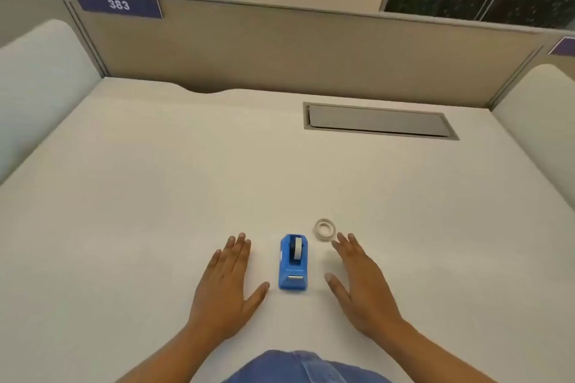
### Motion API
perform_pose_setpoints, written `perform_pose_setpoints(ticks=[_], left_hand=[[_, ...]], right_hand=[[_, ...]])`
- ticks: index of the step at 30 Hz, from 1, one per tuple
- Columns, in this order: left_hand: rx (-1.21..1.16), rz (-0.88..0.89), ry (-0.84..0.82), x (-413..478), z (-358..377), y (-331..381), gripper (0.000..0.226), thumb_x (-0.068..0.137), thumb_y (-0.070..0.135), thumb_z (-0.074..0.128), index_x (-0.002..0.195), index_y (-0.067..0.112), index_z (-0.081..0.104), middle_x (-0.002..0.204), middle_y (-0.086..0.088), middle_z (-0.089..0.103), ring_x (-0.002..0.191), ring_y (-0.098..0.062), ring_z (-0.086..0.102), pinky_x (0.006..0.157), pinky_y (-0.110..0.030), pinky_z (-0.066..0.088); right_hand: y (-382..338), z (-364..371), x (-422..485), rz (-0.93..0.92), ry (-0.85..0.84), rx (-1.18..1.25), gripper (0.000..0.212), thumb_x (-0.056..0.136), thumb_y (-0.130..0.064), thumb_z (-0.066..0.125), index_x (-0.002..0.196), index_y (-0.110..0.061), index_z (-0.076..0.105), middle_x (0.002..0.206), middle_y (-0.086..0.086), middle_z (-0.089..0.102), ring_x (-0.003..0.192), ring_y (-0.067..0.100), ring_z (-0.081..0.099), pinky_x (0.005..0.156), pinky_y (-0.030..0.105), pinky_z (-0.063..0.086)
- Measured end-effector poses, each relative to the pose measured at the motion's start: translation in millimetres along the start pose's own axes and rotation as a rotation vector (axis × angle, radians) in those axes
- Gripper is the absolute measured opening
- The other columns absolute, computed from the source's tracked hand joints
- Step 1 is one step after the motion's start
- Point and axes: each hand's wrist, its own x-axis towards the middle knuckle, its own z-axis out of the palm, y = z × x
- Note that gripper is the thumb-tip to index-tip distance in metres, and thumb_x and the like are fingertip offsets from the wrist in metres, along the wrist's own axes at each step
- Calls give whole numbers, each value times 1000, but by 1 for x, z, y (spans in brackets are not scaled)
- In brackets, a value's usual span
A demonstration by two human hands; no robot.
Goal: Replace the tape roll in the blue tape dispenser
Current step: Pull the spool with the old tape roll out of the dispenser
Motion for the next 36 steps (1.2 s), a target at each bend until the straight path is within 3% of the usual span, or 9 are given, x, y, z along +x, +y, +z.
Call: perform_pose_setpoints(ticks=[3, 7, 18, 21, 23, 29, 32, 36], left_hand=[[18, 4, -29, -5, 10, -4, 86, 83, 73, 3, 152, 22, -2, 158, 9, -10, 148, -11, -8, 119, -26, -11], [40, 7, -6, -8, 16, -5, 78, 89, 66, 15, 153, 23, 3, 162, 8, -1, 148, -9, -5, 115, -26, -12], [22, -2, -16, -6, 12, -2, 76, 90, 64, 23, 153, 22, 13, 161, 8, 8, 148, -10, 3, 116, -25, -10], [16, 0, -19, -7, 12, -3, 76, 90, 65, 22, 153, 23, 12, 161, 8, 7, 148, -9, 2, 116, -25, -9], [7, -4, -13, -7, 12, -3, 77, 90, 66, 20, 153, 23, 12, 162, 8, 7, 148, -9, 1, 116, -26, -8], [-13, 0, 11, -7, 13, -4, 81, 85, 71, 6, 153, 26, 3, 162, 10, -2, 148, -8, -6, 118, -28, -8], [-23, -2, 6, -8, 14, -5, 81, 85, 71, 6, 153, 26, 2, 162, 10, -2, 148, -8, -6, 115, -26, -10], [-42, -3, 15, -7, 14, -5, 77, 89, 68, 18, 153, 27, 2, 161, 10, -4, 148, -8, -7, 115, -25, -13]], right_hand=[[10, 13, -4, 11, -67, -64, 60, 97, -52, 35, 151, -32, 16, 157, -21, 1, 147, 2, -3, 119, 25, 8], [18, 32, -16, -15, -77, -143, 66, 93, -60, 17, 151, -29, 16, 160, -14, 5, 147, 5, -1, 120, 25, 2], [17, 33, -17, 21, -44, -113, 62, 93, -55, 28, 150, -31, 23, 159, -16, 12, 148, 3, 5, 121, 29, 12], [14, 31, -13, 60, -59, -65, 63, 91, -57, 29, 148, -31, 30, 159, -15, 17, 147, 3, 7, 120, 26, 6], [7, 27, -8, 99, -73, -11, 57, 93, -52, 39, 145, -30, 36, 159, -12, 22, 147, 5, 11, 119, 24, 4], [-29, 4, 11, 101, -90, 180, 56, 89, -35, 64, 140, -35, 42, 149, -16, 38, 136, 6, 38, 111, 23, 29], [-44, -5, 20, 54, -100, 255, 57, 85, -32, 70, 135, -39, 44, 139, -22, 45, 111, -1, 54, 97, 26, 49], [-56, -13, 37, 13, -138, 237, 58, 83, -29, 72, 133, -39, 45, 131, -22, 47, 93, 2, 59, 80, 20, 52]])
